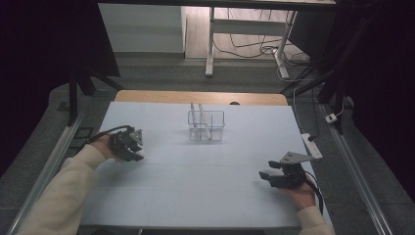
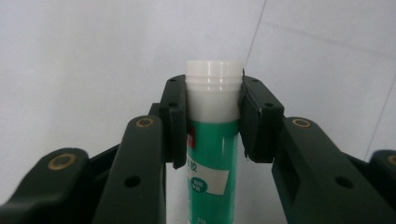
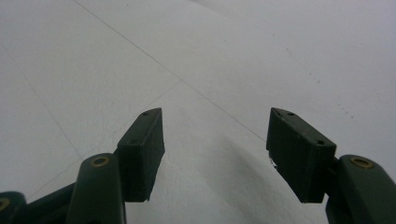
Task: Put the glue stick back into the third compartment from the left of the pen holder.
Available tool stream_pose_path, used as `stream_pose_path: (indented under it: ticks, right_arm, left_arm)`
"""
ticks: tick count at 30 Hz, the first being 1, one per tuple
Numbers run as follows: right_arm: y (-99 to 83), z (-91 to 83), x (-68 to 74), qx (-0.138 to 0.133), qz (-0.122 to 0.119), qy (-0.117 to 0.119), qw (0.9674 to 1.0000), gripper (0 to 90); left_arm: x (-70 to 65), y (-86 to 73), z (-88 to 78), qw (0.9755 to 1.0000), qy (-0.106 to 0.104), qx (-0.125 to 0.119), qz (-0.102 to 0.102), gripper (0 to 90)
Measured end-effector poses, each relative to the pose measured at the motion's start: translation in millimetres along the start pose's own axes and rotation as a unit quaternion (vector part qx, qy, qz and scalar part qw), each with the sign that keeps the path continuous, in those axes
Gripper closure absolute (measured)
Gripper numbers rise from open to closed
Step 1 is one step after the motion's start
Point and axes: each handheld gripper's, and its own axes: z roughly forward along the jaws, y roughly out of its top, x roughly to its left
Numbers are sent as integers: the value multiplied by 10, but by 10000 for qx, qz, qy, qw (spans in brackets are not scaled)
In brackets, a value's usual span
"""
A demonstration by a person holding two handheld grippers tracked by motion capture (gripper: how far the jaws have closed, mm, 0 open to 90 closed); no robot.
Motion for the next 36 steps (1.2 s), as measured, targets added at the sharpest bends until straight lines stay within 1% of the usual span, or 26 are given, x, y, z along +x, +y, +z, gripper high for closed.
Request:
stream_pose_path:
  ticks: [3, 8, 12, 16, 24, 28, 31, 34, 35, 36]
  right_arm:
    - [0, -3, -1, -10, 16, 14, 10000, 361]
    - [1, -5, -3, -11, 18, 11, 10000, 361]
    - [2, -11, -5, -23, 26, 5, 10000, 361]
    - [2, -9, -4, -12, 16, 3, 10000, 361]
    - [2, -10, -6, -13, 25, -4, 10000, 361]
    - [2, -11, -6, -14, 22, -7, 10000, 361]
    - [2, -11, -6, -14, 23, -8, 10000, 361]
    - [2, -11, -6, -13, 21, -10, 10000, 361]
    - [2, -12, -6, -15, 22, -11, 10000, 361]
    - [3, -12, -6, -17, 22, -12, 10000, 361]
  left_arm:
    - [6, 4, -82, 9997, 113, -163, -140, 652]
    - [-2, 0, -186, 9986, 213, -378, -317, 652]
    - [-25, 1, -258, 9968, 331, -591, -419, 652]
    - [-41, -3, -305, 9943, 459, -788, -557, 652]
    - [-60, -7, -331, 9898, 494, -1047, -835, 652]
    - [-72, -5, -339, 9875, 499, -1170, -930, 652]
    - [-82, 9, -351, 9863, 511, -1238, -961, 652]
    - [-91, 29, -373, 9838, 526, -1372, -1027, 651]
    - [-95, 37, -381, 9827, 563, -1422, -1046, 651]
    - [-100, 46, -388, 9811, 620, -1476, -1089, 651]
